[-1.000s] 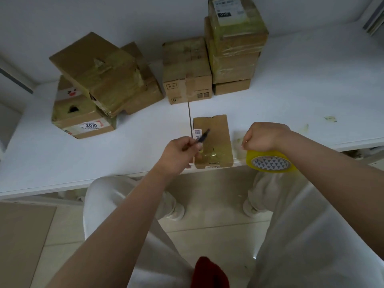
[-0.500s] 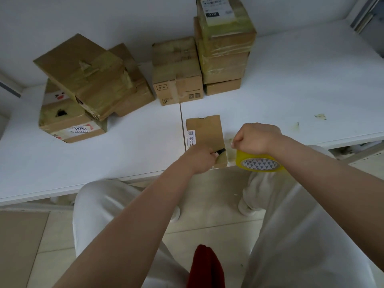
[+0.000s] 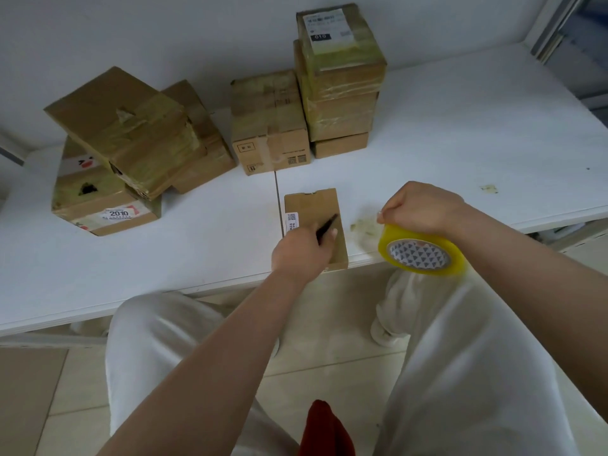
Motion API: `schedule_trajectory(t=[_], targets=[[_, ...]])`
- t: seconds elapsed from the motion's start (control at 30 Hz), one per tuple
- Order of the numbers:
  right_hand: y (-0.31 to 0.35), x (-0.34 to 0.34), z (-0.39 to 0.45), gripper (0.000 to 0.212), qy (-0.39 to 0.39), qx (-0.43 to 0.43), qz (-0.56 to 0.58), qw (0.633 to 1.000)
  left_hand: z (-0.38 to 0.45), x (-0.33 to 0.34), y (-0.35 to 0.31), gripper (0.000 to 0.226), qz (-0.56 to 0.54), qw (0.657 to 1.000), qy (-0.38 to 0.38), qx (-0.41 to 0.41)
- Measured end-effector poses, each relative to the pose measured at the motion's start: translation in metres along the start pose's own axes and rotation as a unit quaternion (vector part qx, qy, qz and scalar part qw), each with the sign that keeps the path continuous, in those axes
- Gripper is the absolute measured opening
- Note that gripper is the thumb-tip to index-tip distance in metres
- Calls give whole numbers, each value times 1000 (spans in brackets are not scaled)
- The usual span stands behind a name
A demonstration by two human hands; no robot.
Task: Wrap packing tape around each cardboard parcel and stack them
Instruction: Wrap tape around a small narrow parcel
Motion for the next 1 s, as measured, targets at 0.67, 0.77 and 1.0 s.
schedule_trajectory(t=[0.67,0.77,1.0], targets=[[39,5,-9,21,33,-85,163,982,0,-53,68,71,-110,976,-175,-72],[51,8,-12,22,50,-104,191,975,-11,-46,27,57,-267,958,-98,22],[51,8,-17,25,99,-116,185,971,-9,-31,9,34,-412,911,8,16]])
Point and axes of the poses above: each hand's wrist, its own z-axis towards the middle knuckle, its own x-axis out of the palm, y = z × x, the point moved 5 cm from there along z, towards the middle knuckle, and after that the axes turned 4 degrees about z, right-handed, at the moved point
